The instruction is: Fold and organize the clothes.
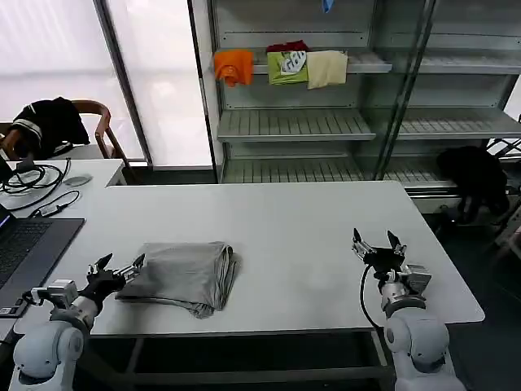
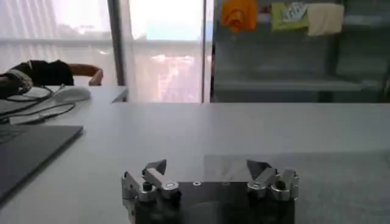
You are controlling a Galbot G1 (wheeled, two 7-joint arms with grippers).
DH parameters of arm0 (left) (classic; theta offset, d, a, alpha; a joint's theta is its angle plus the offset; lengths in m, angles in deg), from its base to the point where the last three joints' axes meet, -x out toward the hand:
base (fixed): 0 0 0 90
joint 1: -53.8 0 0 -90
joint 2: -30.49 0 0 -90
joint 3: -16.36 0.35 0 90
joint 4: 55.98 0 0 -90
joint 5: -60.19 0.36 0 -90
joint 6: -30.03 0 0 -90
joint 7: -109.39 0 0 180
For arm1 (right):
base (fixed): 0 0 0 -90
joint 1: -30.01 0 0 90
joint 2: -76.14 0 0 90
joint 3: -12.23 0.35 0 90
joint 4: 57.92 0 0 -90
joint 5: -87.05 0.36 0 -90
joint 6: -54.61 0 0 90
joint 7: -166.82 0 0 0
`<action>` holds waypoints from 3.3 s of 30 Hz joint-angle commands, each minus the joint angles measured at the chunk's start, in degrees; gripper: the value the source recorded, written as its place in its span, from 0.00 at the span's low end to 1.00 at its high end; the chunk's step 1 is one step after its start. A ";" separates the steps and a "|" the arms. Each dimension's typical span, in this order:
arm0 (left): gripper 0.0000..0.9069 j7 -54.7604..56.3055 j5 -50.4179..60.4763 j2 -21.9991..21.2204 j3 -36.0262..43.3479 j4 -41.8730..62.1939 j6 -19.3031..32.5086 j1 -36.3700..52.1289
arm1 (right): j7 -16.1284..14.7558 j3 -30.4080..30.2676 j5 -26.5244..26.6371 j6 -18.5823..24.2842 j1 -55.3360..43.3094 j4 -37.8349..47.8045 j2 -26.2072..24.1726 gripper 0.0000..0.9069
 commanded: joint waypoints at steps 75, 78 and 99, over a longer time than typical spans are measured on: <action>0.03 8.24 18.26 -14.21 32.25 -2.07 3.65 8.68 | -0.21 3.52 3.32 3.59 2.36 3.57 -3.92 1.00; 0.03 9.07 17.38 -15.60 35.69 1.34 4.52 11.64 | -0.17 3.93 3.31 3.21 2.60 2.79 -3.95 1.00; 1.00 14.08 11.66 -16.10 41.29 -4.79 0.01 16.36 | -4.09 -5.78 10.59 -5.27 -2.01 3.14 3.30 1.00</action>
